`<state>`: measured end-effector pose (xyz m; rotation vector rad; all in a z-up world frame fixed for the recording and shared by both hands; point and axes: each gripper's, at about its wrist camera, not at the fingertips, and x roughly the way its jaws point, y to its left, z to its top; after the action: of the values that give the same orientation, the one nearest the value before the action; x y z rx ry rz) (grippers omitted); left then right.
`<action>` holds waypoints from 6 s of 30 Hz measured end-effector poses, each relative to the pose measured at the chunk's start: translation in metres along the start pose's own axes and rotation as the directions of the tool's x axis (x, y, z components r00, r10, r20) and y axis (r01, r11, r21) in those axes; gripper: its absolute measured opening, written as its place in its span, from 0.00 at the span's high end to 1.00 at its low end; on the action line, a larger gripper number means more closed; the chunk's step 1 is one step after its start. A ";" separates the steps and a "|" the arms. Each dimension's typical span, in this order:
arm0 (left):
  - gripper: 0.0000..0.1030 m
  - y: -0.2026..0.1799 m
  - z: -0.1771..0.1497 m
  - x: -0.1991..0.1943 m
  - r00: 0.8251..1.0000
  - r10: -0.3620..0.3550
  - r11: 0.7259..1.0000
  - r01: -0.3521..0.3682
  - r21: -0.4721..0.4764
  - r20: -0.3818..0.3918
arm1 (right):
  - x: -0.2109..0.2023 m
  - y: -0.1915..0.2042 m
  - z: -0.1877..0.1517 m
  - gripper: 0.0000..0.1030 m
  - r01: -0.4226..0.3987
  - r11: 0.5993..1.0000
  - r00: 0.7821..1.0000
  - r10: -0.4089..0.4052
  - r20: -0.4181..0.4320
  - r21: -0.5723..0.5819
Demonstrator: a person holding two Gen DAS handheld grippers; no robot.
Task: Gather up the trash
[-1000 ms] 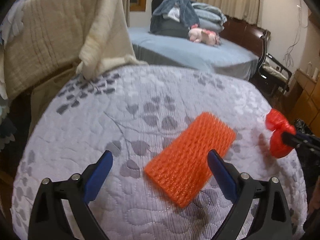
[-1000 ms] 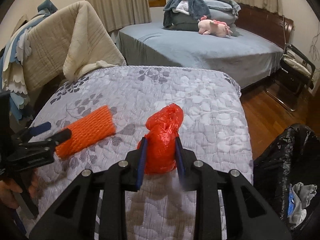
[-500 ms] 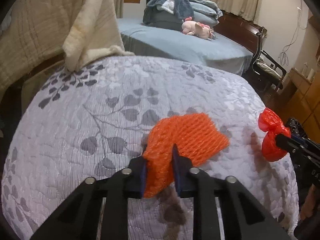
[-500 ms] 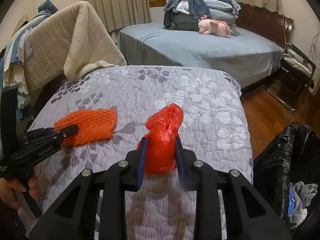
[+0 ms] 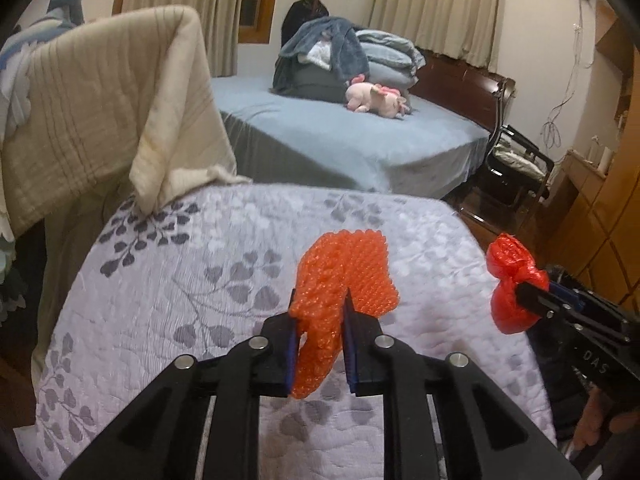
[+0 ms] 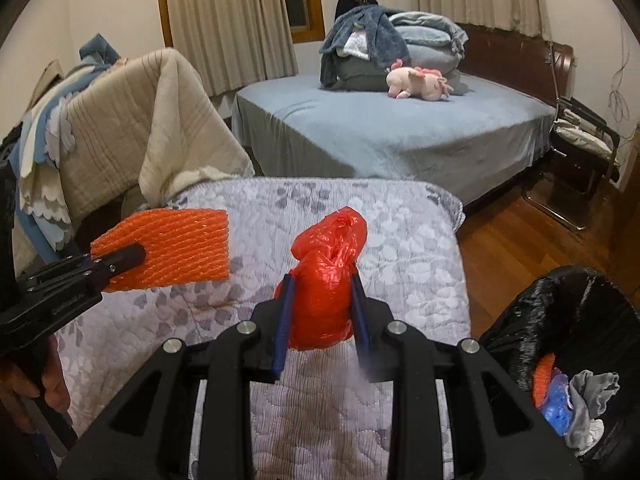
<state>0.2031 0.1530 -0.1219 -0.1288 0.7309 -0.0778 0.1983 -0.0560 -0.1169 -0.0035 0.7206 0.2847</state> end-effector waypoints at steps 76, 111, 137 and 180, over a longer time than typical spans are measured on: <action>0.28 -0.322 -0.020 0.021 0.882 -0.425 0.826 0.469 0.311 -0.201 | -0.156 -0.269 -0.109 0.11 0.521 0.780 0.836 -0.547 -0.026 0.346; 0.06 -0.217 -0.007 -0.144 0.967 -0.237 0.949 0.209 0.238 0.094 | -0.260 -0.135 -0.055 0.05 0.382 0.895 0.899 -0.418 0.134 0.232; 0.06 -0.202 -0.020 -0.184 0.968 -0.203 0.957 0.164 0.238 0.151 | -0.273 -0.103 -0.055 0.05 0.347 0.921 0.909 -0.377 0.180 0.179; 0.06 -0.199 -0.021 -0.184 0.971 -0.190 0.959 0.152 0.239 0.146 | -0.268 -0.094 -0.055 0.05 0.343 0.924 0.911 -0.371 0.180 0.172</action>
<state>0.0472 -0.0245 0.0127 0.0198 0.5371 -0.3117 -0.0045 -0.2202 0.0076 0.0241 0.5153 -0.1174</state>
